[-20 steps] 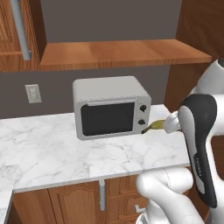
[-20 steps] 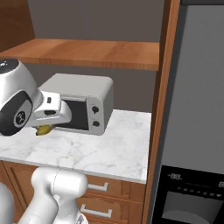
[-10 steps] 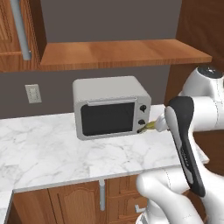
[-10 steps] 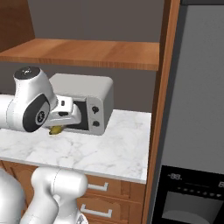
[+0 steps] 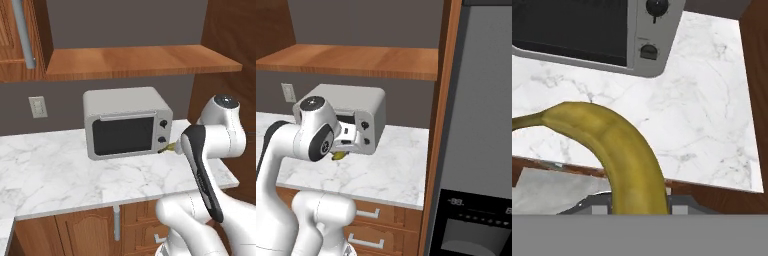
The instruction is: Open the fridge, remove the banana, corn, and chicken drumstick, and place them on any counter.
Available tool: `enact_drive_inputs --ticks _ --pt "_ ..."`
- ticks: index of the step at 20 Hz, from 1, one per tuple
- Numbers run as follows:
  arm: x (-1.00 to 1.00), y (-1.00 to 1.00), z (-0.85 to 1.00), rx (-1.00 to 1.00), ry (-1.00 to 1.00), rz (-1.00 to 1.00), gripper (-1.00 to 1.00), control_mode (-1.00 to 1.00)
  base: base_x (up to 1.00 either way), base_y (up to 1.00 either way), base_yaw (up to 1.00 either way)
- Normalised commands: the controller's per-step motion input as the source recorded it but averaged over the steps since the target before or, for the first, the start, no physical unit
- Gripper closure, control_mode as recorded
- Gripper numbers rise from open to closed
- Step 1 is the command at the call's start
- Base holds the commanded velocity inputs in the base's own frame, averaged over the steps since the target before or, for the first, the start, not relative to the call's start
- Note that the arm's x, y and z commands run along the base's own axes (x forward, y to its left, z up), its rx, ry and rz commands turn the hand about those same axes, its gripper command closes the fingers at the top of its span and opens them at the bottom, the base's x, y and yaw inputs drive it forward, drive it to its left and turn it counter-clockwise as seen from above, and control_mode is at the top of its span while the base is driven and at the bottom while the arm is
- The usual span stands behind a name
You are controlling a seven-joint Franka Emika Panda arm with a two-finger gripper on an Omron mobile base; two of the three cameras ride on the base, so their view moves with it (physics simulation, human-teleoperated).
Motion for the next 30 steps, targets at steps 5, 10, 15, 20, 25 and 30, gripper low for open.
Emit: enact_drive_inputs --ticks 5,10,15,20,25,30 --pt "0.48 -0.32 -0.34 0.0 0.0 -0.06 1.0 -1.0 0.0 0.0 0.0" --pt "0.45 -0.35 -0.29 0.0 0.0 -0.05 1.0 -1.0 0.0 0.0 0.0" --pt "0.35 -0.35 -0.34 0.0 0.02 -0.03 1.0 -1.0 0.0 0.0 0.0" --pt "0.3 -0.31 -0.36 0.0 0.03 -0.01 1.0 -1.0 0.0 0.0 0.0" --pt "0.39 -0.31 -0.4 0.0 0.05 0.0 1.0 -1.0 0.0 0.0 0.0" --pt "0.44 -0.42 -0.35 0.0 0.08 0.0 1.0 -1.0 0.0 0.0 0.0"
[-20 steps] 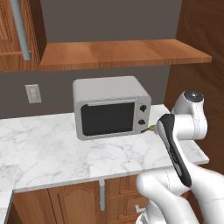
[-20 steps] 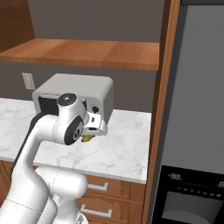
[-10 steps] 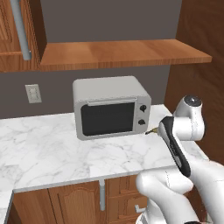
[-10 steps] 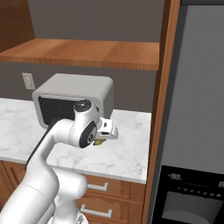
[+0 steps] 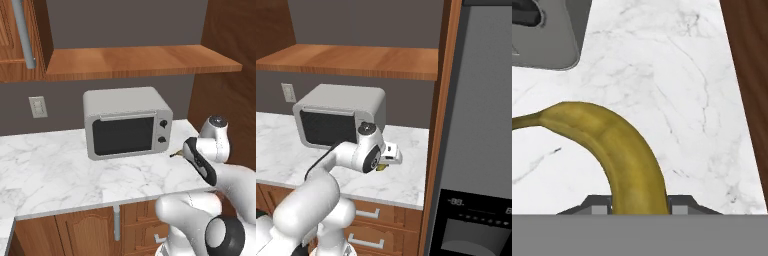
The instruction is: Open the fridge, remove the banana, corn, and chicken drumstick, and place them on any counter.
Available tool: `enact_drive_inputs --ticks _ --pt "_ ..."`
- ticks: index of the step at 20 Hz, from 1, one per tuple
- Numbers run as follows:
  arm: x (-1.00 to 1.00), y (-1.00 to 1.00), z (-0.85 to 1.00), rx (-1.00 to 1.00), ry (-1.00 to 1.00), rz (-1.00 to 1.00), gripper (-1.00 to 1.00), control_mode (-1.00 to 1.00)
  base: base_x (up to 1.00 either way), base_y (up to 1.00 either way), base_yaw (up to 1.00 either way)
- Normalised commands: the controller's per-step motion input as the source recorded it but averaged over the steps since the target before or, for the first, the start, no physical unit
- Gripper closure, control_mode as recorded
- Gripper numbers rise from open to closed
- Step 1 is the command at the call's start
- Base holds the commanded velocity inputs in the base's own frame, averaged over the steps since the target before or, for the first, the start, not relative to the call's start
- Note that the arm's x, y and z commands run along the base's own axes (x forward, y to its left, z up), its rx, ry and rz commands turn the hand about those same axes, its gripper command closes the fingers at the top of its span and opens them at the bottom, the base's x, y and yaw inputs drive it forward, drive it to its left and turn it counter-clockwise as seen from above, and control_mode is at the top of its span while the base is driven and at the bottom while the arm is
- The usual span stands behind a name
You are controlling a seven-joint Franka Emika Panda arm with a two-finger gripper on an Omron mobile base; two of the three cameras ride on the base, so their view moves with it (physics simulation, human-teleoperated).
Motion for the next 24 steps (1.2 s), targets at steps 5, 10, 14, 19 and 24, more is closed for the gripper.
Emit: enact_drive_inputs --ticks 5,10,14,19,24 --pt "0.54 -0.35 -0.27 0.0 0.08 0.0 1.0 -1.0 0.0 0.0 0.0" --pt "0.32 -0.17 -0.25 0.03 0.1 0.0 1.0 -1.0 0.0 0.0 0.0" --pt "0.2 -0.15 -0.29 0.04 0.05 0.0 1.0 -1.0 0.0 0.0 0.0" --pt "0.09 -0.05 -0.32 0.03 0.01 0.0 -1.0 -1.0 0.0 0.0 0.0" --pt "0.02 0.0 -0.12 0.0 0.0 0.0 -1.0 -1.0 0.0 0.0 0.0"
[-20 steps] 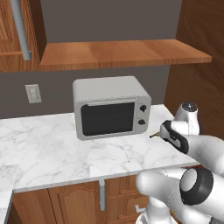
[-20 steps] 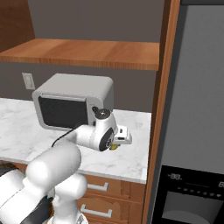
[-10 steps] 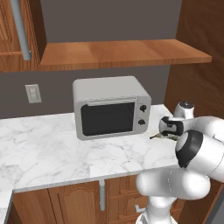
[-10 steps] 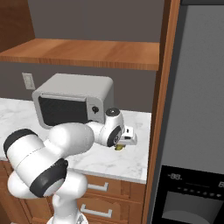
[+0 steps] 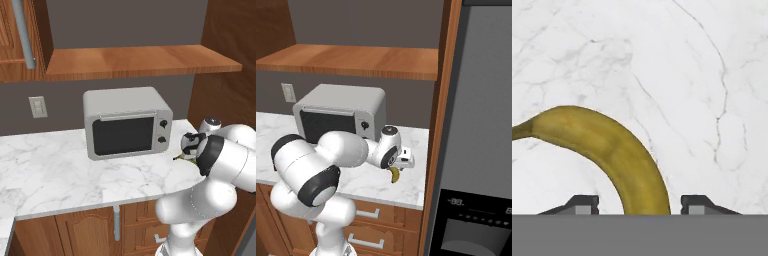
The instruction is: Open the fridge, remove the banana, corn, and chicken drumstick, and place them on any counter.
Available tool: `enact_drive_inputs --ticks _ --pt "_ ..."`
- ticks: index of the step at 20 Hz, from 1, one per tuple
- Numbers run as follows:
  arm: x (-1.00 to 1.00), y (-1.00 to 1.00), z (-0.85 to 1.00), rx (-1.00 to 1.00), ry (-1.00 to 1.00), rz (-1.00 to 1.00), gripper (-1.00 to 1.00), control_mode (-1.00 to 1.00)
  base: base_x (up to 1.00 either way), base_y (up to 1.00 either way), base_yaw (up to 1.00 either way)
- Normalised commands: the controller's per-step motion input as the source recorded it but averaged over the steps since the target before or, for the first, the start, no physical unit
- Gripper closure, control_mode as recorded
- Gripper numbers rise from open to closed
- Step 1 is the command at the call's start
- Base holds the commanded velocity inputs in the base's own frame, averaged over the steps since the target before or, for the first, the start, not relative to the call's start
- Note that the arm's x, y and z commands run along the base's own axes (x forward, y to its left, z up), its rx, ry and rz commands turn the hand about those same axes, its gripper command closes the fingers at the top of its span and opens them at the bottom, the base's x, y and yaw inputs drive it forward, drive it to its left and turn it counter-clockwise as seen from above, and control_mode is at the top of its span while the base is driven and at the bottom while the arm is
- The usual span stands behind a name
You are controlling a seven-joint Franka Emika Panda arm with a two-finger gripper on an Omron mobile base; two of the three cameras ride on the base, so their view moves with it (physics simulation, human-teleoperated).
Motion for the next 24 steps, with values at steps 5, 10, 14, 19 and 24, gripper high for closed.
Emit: enact_drive_inputs --ticks 5,10,14,19,24 --pt "0.0 0.0 0.1 0.0 -0.02 0.0 -1.0 -1.0 0.0 0.0 0.0" --pt "-0.13 0.0 0.41 0.0 -0.08 0.0 -1.0 -1.0 0.0 0.0 0.0" --pt "-0.58 0.03 0.68 0.01 -0.08 0.0 -1.0 -1.0 0.0 0.0 0.0" --pt "-0.75 0.25 0.78 0.0 -0.07 0.0 -1.0 -1.0 0.0 0.0 0.0" --pt "-0.79 0.4 0.97 0.0 -0.04 0.0 -1.0 -1.0 0.0 0.0 0.0"
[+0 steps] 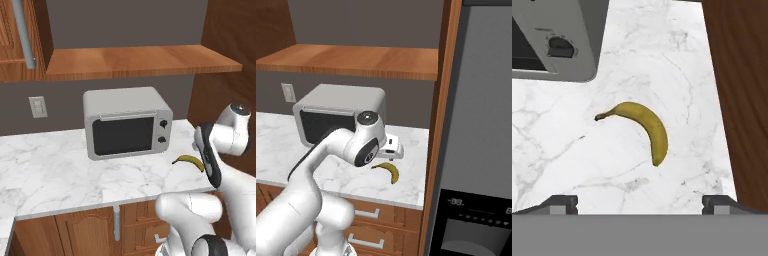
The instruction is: Open the fridge, remove the banana, corn, and chicken drumstick, and place them on any counter.
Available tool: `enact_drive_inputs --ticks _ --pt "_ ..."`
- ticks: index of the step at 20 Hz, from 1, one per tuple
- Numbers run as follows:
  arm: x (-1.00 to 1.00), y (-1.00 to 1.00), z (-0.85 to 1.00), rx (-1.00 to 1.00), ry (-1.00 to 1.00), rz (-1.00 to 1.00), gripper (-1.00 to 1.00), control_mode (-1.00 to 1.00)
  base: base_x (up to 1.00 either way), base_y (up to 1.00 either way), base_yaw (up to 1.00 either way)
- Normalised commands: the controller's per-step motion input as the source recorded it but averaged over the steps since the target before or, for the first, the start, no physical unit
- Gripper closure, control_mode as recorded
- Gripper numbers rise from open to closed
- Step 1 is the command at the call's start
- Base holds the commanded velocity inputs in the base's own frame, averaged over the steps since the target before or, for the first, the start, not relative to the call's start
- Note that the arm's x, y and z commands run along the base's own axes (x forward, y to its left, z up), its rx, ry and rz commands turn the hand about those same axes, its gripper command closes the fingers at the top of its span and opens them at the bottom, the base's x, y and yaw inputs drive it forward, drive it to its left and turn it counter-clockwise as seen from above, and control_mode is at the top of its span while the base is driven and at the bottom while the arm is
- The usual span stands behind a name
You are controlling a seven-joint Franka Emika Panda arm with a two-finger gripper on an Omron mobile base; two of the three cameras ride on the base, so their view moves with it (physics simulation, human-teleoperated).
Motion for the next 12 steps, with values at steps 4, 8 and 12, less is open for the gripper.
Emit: enact_drive_inputs --ticks 4,8,12 --pt "-0.81 0.47 0.92 0.0 -0.01 0.0 -1.0 -1.0 0.0 0.0 0.0" --pt "-0.71 0.51 0.81 0.02 0.0 0.0 -1.0 -1.0 0.0 0.0 0.0" --pt "-0.48 0.52 0.64 0.06 -0.02 0.0 -1.0 -1.0 0.0 0.0 0.0"
